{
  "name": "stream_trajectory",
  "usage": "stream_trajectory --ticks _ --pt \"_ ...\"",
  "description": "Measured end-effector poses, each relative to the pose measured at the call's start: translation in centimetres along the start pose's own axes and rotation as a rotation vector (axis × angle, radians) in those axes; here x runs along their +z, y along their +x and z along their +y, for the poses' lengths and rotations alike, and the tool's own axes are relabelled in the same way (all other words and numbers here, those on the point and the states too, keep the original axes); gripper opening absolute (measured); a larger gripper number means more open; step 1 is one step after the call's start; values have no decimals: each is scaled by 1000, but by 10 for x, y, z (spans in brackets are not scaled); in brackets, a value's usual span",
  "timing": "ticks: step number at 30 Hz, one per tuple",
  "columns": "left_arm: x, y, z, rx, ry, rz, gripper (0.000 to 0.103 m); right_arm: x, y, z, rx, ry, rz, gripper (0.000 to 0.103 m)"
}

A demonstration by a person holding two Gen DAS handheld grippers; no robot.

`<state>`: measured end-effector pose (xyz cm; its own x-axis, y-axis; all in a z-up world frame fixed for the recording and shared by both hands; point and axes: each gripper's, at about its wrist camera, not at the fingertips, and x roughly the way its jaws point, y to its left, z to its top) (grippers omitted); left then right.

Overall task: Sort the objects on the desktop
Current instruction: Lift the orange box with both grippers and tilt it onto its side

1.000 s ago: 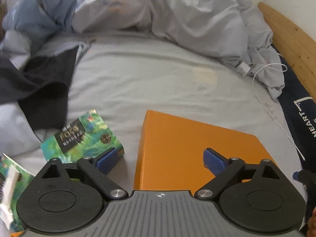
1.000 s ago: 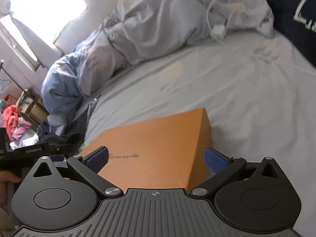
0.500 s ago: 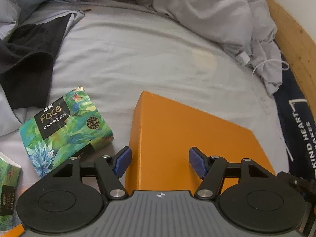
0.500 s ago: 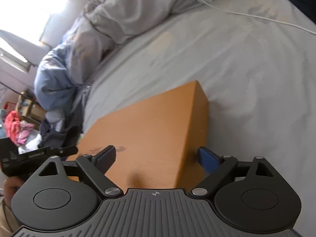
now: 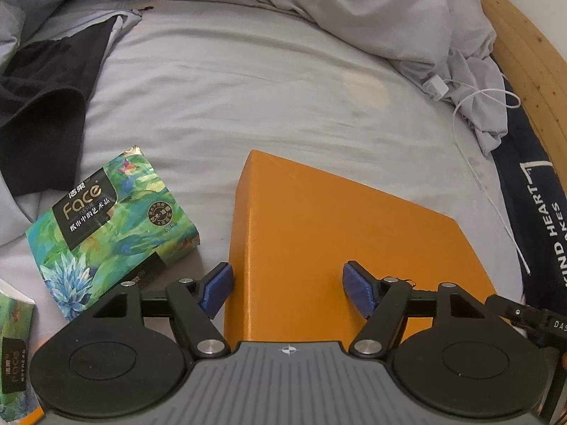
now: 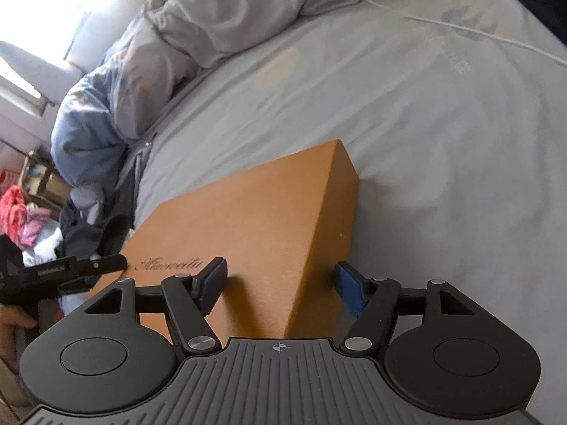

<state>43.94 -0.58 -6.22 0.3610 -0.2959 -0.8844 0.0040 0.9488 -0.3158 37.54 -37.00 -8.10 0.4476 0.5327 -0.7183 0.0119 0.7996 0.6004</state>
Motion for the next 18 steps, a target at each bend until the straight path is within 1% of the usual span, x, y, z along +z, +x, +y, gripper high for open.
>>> stream_trajectory --ticks 8,16,18 --pt "-8 -13 -11 28 49 -31 75 -8 -19 20 -31 -91 -42 70" --pt "-18 -39 -16 6 69 -91 75 -16 -41 40 -61 -176 -92 70" --pt "-21 -46 -18 4 76 -103 78 -19 -49 46 -67 -195 -107 70"
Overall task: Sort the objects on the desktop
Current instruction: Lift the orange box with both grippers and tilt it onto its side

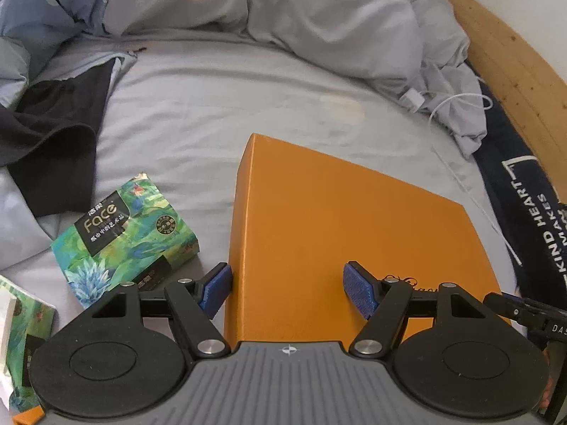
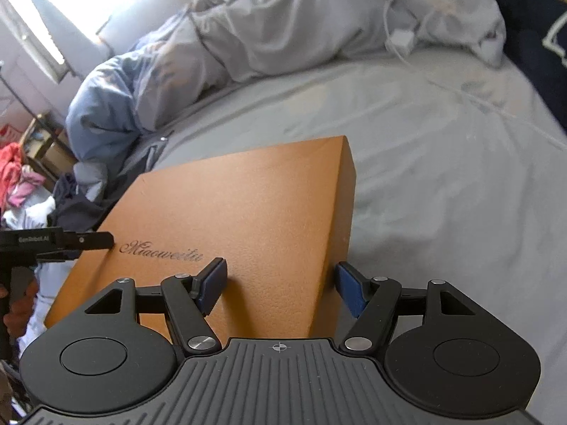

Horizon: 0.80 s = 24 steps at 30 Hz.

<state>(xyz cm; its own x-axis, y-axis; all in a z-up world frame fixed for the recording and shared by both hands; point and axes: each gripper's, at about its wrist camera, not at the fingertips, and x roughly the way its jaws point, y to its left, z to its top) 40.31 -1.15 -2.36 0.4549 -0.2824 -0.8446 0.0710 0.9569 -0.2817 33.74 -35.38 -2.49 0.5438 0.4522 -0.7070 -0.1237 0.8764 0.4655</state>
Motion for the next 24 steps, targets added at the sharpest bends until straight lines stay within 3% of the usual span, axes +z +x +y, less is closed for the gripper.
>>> stream_trajectory --ticks 10,12,24 --pt "-18 -46 -10 -19 27 -87 79 -3 -48 34 -30 -94 -77 70" --pt "-22 -57 -10 -20 32 -98 74 -3 -58 41 -37 -112 -93 70" --pt "-58 -137 -4 2 41 -192 73 -27 -106 98 -15 -197 -132 70"
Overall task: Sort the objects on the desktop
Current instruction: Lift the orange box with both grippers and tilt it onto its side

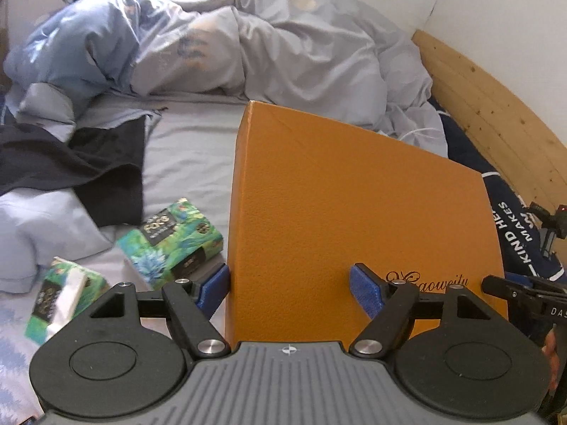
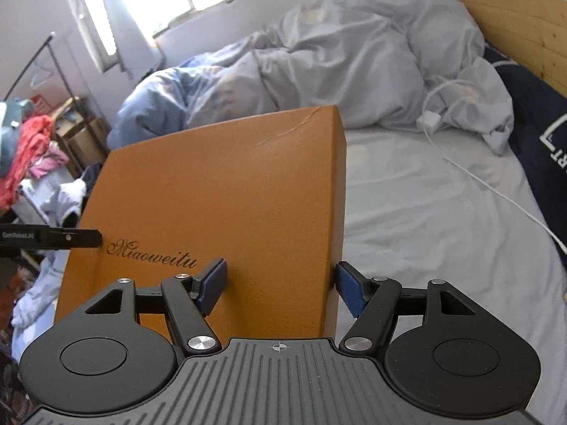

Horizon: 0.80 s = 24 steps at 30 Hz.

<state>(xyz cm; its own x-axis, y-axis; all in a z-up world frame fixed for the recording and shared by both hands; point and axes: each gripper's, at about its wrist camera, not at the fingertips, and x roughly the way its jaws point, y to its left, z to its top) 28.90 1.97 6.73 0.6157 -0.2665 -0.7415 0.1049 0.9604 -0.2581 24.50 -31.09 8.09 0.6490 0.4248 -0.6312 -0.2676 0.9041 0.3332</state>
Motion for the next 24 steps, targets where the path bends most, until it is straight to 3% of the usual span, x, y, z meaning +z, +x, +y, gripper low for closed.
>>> stream_trajectory --ticks 13,24 --pt "-32 -99 15 20 -21 -121 77 -9 -55 65 44 -80 -27 70" --pt "-70 -156 31 58 -40 -193 75 -42 -83 115 76 -113 -11 70"
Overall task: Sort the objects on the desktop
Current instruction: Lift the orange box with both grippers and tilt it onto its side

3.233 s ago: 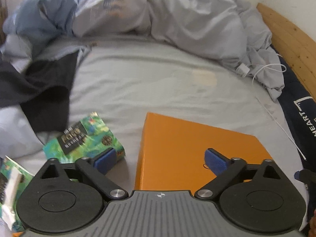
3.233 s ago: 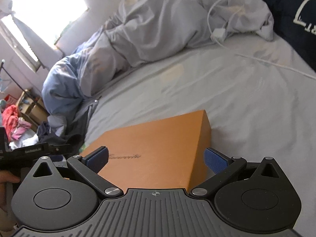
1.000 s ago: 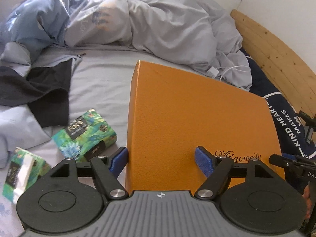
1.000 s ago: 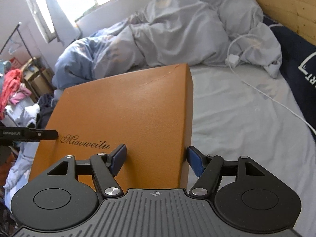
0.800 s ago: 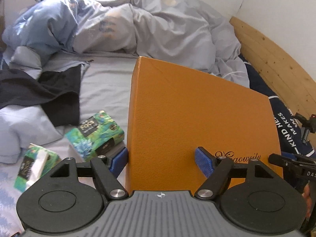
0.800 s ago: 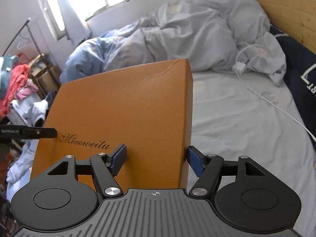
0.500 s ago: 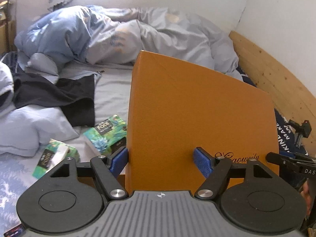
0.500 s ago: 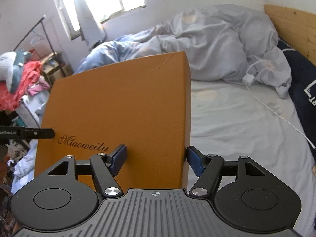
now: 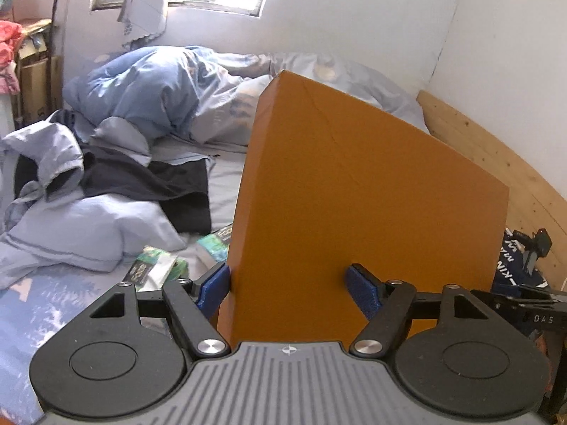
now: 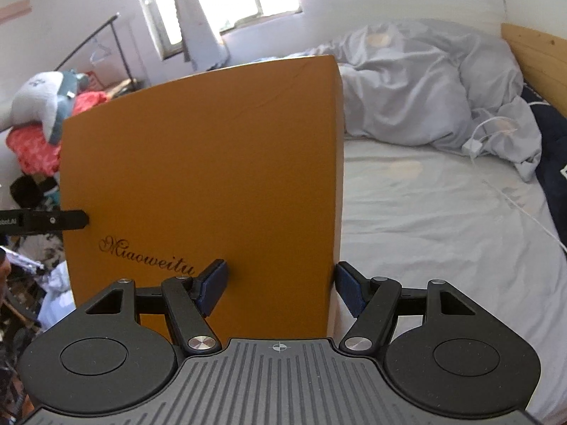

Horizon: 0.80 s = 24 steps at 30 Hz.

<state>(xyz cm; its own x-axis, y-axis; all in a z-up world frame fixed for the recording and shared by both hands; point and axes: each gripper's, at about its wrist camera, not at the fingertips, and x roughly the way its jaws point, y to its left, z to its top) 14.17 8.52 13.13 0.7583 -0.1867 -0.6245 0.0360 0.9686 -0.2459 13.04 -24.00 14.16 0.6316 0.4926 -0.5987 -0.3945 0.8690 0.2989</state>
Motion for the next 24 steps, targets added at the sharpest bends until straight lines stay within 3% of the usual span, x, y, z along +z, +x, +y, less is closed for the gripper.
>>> stream_trajectory --ticks 12,24 --pt "-43 -19 20 20 -38 47 74 -25 6 12 11 -10 64 70" --pt "-75 -3 34 41 -73 133 72 -58 15 23 19 -16 137 70"
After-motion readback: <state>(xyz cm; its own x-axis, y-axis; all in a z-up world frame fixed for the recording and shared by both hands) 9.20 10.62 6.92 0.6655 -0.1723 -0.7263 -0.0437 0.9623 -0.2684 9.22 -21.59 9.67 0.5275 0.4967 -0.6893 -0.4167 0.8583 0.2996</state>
